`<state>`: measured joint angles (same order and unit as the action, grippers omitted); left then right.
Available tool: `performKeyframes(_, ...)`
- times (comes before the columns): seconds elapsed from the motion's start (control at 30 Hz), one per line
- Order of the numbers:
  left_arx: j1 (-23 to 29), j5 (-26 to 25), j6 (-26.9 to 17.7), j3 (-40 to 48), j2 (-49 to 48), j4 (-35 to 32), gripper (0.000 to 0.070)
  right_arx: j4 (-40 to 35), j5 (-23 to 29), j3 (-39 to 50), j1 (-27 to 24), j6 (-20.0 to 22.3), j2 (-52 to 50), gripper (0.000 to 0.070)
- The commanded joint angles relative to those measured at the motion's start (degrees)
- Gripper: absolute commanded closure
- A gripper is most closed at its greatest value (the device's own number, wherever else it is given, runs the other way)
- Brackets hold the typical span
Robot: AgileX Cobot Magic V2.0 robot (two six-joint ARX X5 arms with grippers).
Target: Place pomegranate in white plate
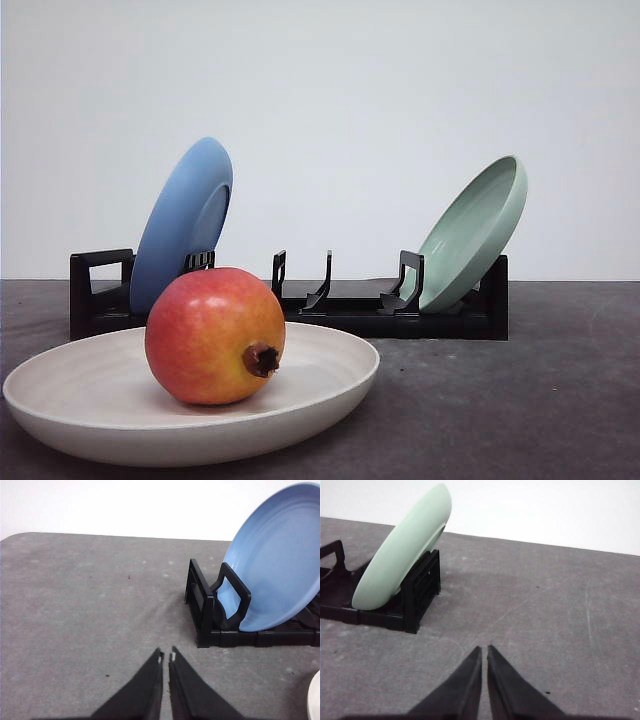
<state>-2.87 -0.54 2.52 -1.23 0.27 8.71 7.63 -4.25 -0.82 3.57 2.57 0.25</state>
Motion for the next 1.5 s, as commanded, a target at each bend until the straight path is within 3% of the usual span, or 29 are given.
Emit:
performKeyframes(0.0, -0.03, -0.02, -0.5, 0.55, 0.0, -0.81, 0.07, -1.09, 0.2, 0.24, -0.11, -0.62, -0.04, 0.0683)
performKeyframes(1.47, -0.02, -0.01, -0.5, 0.55, 0.0, -0.81, 0.07, -2.05, 0.2, 0.24, -0.11, -0.62, -0.04, 0.0683)
